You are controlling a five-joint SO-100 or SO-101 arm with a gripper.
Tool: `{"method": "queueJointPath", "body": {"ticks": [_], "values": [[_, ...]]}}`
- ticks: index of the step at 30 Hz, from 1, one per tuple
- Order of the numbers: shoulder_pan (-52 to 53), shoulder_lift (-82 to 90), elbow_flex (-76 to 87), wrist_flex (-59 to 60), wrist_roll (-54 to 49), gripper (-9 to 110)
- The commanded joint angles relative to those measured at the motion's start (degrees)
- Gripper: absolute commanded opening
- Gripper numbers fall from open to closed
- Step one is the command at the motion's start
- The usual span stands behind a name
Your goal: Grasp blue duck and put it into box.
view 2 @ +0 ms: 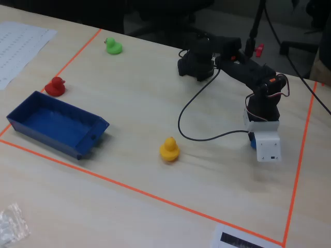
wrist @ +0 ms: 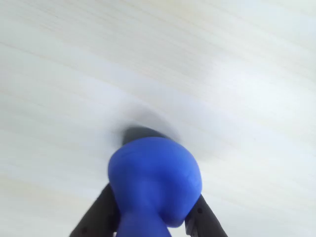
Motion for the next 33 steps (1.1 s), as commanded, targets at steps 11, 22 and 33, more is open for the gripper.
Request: {"method": "queueJointPath", "body": {"ticks": [11,22,33], "values": [[47.5,36.7,-9.6,4.7,-12.1,0],[80.5,14.9,-19.9,-7.0,-19.6,0],[79.7,-5.8,-23.9,-25.9,-22.1,0]]}}
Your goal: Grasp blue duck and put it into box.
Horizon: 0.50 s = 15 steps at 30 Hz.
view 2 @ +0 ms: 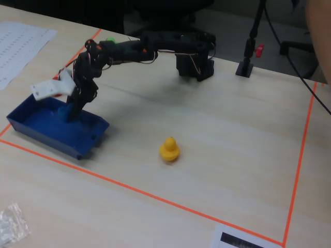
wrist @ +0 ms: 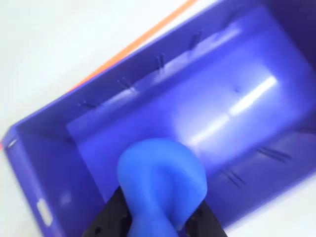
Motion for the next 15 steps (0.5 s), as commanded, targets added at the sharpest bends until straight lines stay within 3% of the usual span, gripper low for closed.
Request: {"method": "queueJointPath", "body": {"ticks": [1,8,13,15], "values": [[-1.8,-0.8,-6.1,-3.2,-1.3,0],[-2.3,-6.7,-9.9,-6.8,-2.8,3],[-1.2,-7.8,-9.8,-6.3,-6.9,31],[-0.9,-7.5,-9.8,-5.6,-7.0,34]]}}
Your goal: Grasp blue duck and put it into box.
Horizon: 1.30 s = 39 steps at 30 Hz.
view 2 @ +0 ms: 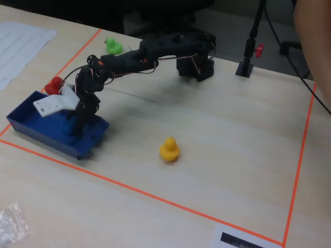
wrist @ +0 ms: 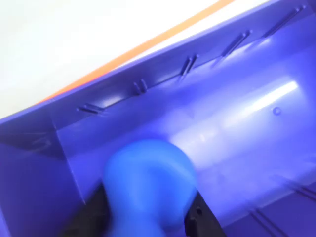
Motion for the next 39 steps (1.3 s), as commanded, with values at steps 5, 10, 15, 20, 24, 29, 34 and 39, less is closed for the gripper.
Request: {"method": "queueJointPath", "body": {"ticks": [5,10,15,20,24,29,34,39], "values": [[1.3,5.9,-4.7,5.5,-0.3,39],[-0.4,28.2,2.5,19.7,9.6,11],[-9.8,59.8,23.6,29.8,19.4,0],[-22.6,95.4,76.7,12.0,19.9,0],[-28.3,124.3,122.8,-1.1,12.6,2],[-31.2,156.3,160.8,5.5,1.9,0],[-33.8,171.3,171.5,16.0,-1.1,0],[-32.3,171.3,174.4,16.2,-2.6,0]]}}
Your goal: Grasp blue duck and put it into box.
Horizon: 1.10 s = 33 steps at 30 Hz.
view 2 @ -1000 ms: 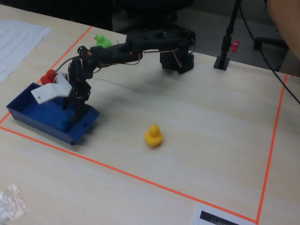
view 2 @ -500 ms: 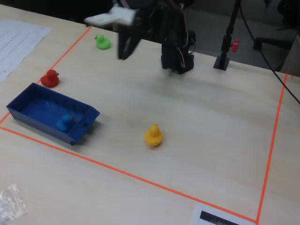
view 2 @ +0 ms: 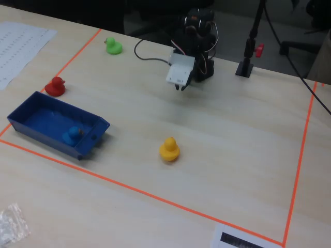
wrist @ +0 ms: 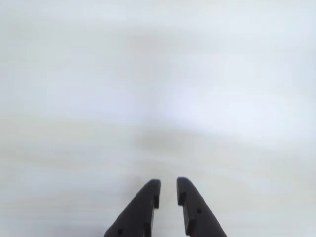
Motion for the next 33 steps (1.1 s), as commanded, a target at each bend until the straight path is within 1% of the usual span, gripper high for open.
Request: {"method": "queueJointPath", "body": {"ticks": [1,8,15,17,18,33], "values": [[1.2,0.9,3.6,0.1,-1.9,0],[1.6,1.0,8.8,-2.8,-2.0,0],[1.1,1.0,8.8,-3.0,-1.5,0],[1.1,1.0,8.8,-3.0,-1.5,5],[1.1,1.0,8.8,-3.0,-1.5,5],[1.1,1.0,8.8,-3.0,-1.5,6]]}}
